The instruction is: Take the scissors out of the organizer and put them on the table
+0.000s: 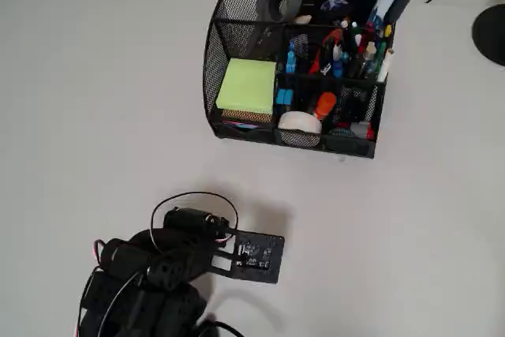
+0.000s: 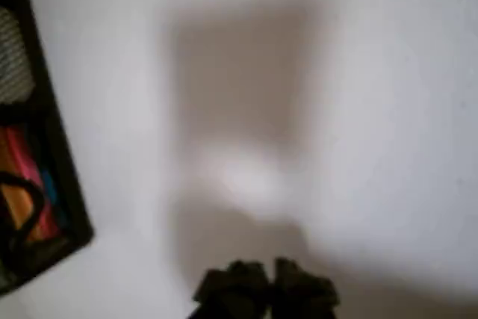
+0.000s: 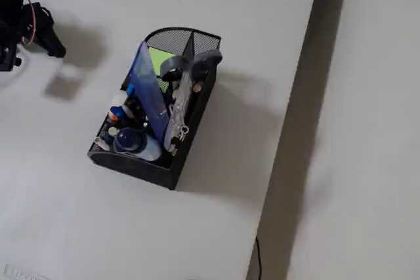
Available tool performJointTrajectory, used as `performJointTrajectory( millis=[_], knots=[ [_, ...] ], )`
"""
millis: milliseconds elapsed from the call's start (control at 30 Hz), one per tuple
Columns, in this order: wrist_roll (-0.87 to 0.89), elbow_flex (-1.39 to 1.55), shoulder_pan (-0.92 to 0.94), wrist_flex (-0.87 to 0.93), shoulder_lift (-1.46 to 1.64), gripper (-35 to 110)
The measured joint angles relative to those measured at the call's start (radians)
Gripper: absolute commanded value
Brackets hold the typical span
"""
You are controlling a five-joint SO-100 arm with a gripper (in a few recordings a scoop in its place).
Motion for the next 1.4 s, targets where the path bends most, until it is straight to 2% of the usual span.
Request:
performJointTrajectory(
  millis=[467,533,633,700,833,933,1033,1200,1400],
  knots=[
    [-0.058,0.0,-0.081,-0.037,-0.008,0],
    [-0.118,0.002,-0.081,-0.104,-0.009,0],
    [-0.33,0.002,-0.087,-0.184,-0.011,1],
    [-0.454,0.002,-0.077,-0.253,-0.011,4],
    [-0.565,-0.041,-0.052,-0.388,-0.021,18],
    [-0.63,-0.175,-0.002,-0.537,-0.181,28],
    [-0.655,-0.387,0.055,-0.637,-0.463,31],
    [-0.692,-0.792,0.097,-0.68,-0.925,35],
    [-0.752,-1.146,0.1,-0.687,-1.293,38]
  ],
)
